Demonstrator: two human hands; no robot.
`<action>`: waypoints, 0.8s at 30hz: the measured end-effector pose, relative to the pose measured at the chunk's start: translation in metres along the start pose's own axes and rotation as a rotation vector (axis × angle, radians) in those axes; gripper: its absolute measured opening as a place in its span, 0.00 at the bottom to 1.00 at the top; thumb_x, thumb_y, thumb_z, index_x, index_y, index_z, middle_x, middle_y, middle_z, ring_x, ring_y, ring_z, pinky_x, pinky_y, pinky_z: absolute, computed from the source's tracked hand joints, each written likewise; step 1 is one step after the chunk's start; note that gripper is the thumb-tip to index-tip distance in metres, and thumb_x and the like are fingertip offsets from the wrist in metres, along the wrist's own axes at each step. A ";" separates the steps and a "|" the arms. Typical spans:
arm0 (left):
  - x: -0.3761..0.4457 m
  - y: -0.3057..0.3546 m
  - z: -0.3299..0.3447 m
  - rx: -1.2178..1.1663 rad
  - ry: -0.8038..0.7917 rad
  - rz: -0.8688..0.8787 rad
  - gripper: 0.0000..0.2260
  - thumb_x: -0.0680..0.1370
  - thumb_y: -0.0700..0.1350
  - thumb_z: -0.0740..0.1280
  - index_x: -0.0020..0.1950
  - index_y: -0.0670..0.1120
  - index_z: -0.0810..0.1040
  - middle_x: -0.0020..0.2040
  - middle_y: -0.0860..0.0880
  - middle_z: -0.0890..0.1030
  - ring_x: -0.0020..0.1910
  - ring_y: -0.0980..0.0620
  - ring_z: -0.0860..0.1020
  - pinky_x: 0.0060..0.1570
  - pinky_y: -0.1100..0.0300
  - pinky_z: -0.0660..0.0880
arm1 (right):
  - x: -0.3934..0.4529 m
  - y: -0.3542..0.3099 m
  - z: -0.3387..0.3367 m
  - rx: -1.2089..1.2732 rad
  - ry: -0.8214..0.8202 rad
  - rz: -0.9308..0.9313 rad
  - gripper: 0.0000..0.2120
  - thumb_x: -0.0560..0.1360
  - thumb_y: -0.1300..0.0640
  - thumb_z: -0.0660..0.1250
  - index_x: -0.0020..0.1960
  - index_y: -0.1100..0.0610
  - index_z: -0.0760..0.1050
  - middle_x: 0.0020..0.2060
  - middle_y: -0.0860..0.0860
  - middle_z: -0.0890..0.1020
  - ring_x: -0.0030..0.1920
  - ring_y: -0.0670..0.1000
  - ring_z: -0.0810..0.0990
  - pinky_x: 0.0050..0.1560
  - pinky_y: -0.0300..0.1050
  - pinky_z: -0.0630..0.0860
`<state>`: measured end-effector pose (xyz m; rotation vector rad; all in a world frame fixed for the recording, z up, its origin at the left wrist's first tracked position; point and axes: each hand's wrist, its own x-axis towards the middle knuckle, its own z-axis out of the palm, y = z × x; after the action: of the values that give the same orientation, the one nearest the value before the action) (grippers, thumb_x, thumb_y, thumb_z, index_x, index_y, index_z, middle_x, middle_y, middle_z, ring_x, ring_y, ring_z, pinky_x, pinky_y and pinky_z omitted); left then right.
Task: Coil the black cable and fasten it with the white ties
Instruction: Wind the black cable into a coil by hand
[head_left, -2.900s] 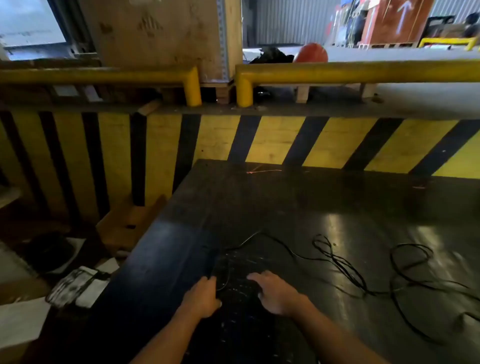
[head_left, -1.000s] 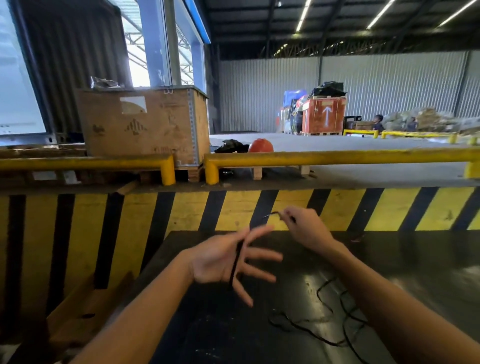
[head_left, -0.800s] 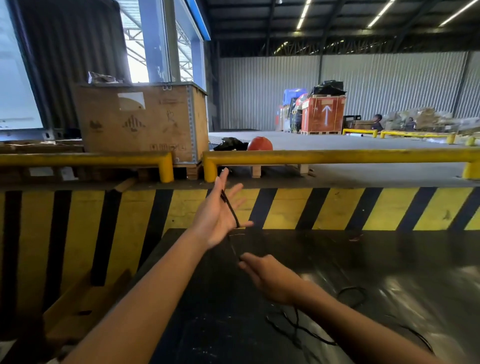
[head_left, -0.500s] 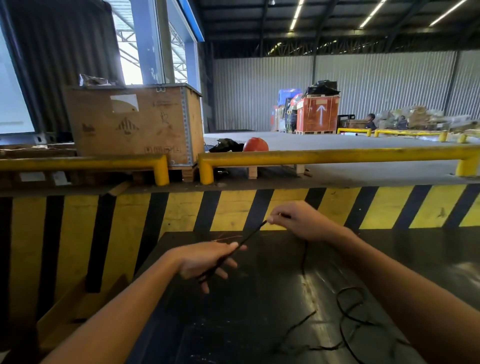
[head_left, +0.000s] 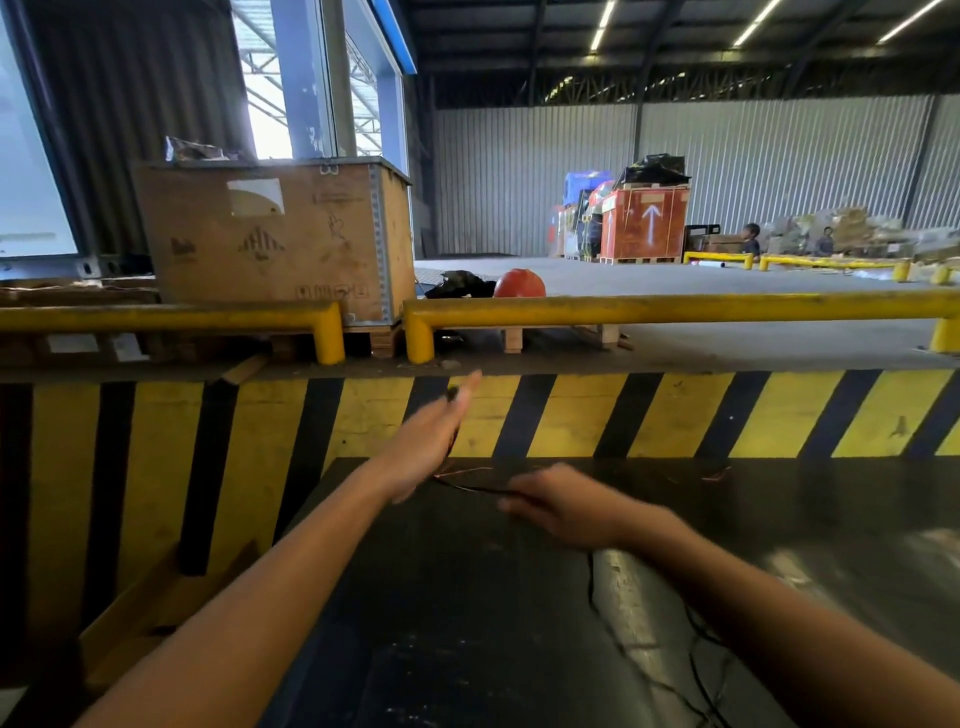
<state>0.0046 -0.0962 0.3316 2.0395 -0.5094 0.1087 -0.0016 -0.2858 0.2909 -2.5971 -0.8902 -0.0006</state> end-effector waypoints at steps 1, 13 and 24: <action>-0.002 -0.009 0.001 0.165 -0.100 -0.056 0.20 0.82 0.57 0.48 0.74 0.61 0.56 0.77 0.48 0.59 0.74 0.47 0.58 0.69 0.44 0.55 | 0.001 0.004 -0.017 -0.053 0.043 -0.008 0.09 0.79 0.49 0.58 0.43 0.48 0.73 0.34 0.45 0.76 0.35 0.40 0.76 0.38 0.35 0.70; -0.002 0.016 0.013 -1.194 -0.352 -0.051 0.19 0.79 0.58 0.53 0.68 0.59 0.70 0.70 0.44 0.72 0.68 0.41 0.70 0.56 0.33 0.73 | 0.012 0.021 0.021 -0.005 0.234 0.145 0.11 0.80 0.49 0.55 0.52 0.53 0.74 0.41 0.51 0.82 0.40 0.48 0.82 0.43 0.45 0.79; -0.003 -0.029 0.020 0.197 -0.446 -0.450 0.21 0.80 0.62 0.50 0.67 0.54 0.69 0.62 0.45 0.74 0.56 0.47 0.76 0.54 0.47 0.76 | 0.007 0.026 -0.047 -0.237 0.233 0.031 0.12 0.79 0.48 0.60 0.37 0.46 0.70 0.32 0.47 0.77 0.34 0.45 0.76 0.37 0.39 0.71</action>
<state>0.0105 -0.0995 0.2968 2.3298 -0.3023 -0.5982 0.0252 -0.3178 0.3261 -2.7516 -0.8073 -0.4155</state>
